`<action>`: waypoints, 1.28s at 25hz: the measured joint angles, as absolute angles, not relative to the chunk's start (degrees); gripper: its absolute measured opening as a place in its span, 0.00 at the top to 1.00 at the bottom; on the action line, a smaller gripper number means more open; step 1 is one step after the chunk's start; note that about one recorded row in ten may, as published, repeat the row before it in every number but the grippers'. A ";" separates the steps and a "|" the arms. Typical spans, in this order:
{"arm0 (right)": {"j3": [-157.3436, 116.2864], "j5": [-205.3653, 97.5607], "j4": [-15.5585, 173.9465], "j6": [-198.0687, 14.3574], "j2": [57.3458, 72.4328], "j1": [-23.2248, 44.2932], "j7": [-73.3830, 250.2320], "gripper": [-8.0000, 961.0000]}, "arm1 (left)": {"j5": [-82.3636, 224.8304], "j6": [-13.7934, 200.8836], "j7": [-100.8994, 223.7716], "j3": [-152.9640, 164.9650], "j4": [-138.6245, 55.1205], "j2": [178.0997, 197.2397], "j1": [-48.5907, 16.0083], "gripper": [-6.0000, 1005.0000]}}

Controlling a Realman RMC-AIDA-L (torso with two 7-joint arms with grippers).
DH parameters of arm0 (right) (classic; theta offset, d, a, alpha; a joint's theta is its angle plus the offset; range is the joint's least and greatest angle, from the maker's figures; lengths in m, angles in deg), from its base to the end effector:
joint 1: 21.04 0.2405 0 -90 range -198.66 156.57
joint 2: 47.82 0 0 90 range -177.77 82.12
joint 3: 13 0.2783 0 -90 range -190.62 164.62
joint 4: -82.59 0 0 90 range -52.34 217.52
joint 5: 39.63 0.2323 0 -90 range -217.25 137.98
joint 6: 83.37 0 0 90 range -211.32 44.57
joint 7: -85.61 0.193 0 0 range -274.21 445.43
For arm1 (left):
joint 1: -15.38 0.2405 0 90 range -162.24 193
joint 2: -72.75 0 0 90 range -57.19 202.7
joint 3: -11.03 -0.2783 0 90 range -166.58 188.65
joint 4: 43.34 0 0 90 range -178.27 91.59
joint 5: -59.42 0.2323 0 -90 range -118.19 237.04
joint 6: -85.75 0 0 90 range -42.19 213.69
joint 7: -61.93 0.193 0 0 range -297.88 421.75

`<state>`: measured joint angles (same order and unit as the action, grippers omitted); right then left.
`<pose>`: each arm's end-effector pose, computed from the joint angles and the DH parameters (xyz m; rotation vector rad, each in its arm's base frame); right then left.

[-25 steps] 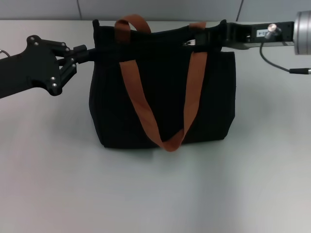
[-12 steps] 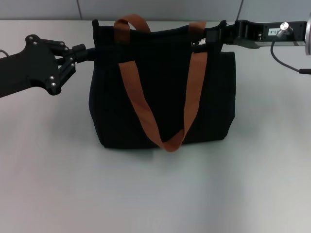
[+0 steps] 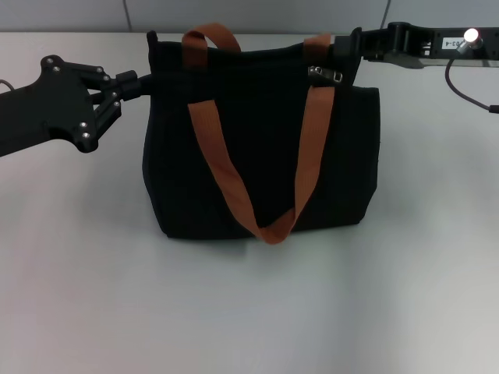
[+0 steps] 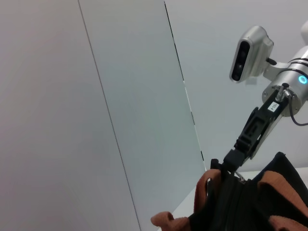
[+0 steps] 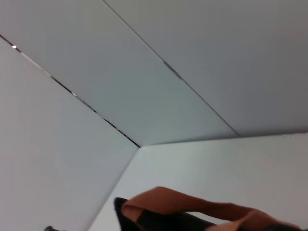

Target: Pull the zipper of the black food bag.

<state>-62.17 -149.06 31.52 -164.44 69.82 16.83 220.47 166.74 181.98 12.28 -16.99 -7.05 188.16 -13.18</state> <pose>0.1854 0.4505 -0.0134 -2.4691 1.4352 0.8076 -0.2816 0.3796 0.0188 -2.4627 0.0231 -0.7717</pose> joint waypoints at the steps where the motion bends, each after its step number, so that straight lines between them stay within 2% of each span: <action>1: -62.09 -148.72 31.53 -164.75 69.85 16.82 220.09 0.98 | 166.74 181.98 12.28 -16.99 -7.05 188.16 -13.18 0.94; 2: -62.15 -148.42 31.54 -165.00 69.86 16.81 219.87 0.98 | 166.74 181.98 12.28 -16.99 -7.08 188.17 -13.18 0.94; 4: -62.33 -148.37 31.54 -165.19 69.86 16.81 219.76 0.78 | 166.74 181.98 12.28 -16.99 -7.13 188.18 -13.18 0.94; 10: -62.04 -148.21 31.77 -165.65 69.82 16.82 219.42 0.55 | 166.74 181.99 12.28 -17.01 -7.28 188.20 -13.18 0.94; 21: -61.48 -146.16 31.55 -166.88 70.03 16.30 217.40 0.34 | 166.74 182.23 12.28 -17.00 -7.40 188.22 -12.62 0.93; 27: -61.39 -129.38 31.73 -176.04 70.16 10.65 193.72 0.32 | 166.73 182.41 12.08 -17.03 -7.57 188.47 -12.37 0.93; 32: -61.39 -126.99 32.54 -183.35 70.44 7.66 178.78 0.31 | 166.74 182.50 11.63 -17.08 -7.68 188.57 -12.14 0.93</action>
